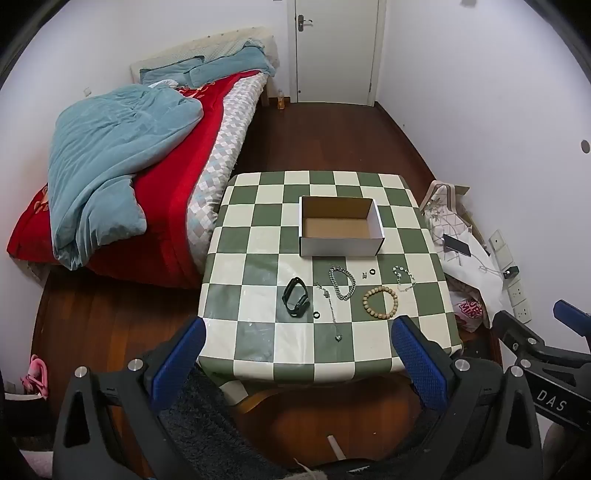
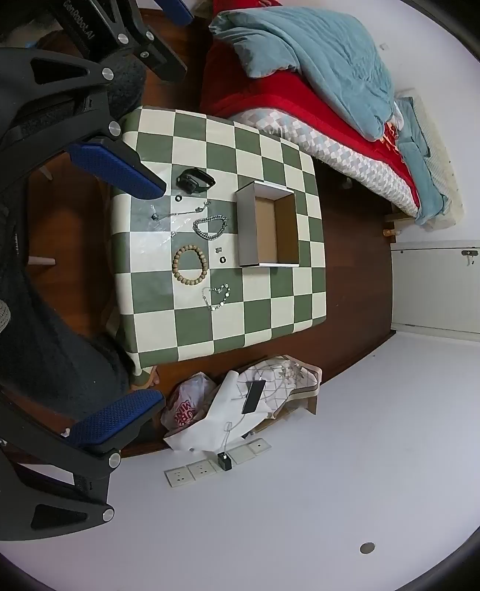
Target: Organize jewelry
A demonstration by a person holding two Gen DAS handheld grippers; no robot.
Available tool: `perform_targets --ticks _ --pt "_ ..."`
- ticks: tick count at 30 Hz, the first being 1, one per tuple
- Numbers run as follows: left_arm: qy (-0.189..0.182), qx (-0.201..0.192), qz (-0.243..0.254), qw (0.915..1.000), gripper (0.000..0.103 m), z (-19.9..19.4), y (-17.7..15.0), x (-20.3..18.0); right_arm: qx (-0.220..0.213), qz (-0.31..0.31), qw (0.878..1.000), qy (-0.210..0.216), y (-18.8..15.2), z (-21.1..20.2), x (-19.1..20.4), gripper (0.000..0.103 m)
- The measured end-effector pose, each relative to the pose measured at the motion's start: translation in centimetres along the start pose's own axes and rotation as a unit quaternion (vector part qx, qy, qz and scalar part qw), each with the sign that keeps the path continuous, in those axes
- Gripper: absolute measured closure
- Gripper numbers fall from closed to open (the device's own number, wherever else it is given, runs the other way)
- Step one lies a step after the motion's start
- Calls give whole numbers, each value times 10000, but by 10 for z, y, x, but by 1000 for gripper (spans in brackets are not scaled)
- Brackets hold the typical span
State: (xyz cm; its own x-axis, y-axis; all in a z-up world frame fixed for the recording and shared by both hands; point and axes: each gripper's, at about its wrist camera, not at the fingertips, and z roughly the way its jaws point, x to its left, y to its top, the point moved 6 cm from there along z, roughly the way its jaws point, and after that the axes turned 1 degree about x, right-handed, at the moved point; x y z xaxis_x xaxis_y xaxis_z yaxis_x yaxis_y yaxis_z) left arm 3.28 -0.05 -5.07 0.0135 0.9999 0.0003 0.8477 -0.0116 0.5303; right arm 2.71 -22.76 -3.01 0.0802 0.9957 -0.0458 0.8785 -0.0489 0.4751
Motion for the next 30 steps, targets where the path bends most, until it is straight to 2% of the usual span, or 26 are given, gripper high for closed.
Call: perform_targets --ticks 30 --pt "-26 40 -31 10000 1 3 -2 -2 40 -23 10000 8 -1 2 2 0"
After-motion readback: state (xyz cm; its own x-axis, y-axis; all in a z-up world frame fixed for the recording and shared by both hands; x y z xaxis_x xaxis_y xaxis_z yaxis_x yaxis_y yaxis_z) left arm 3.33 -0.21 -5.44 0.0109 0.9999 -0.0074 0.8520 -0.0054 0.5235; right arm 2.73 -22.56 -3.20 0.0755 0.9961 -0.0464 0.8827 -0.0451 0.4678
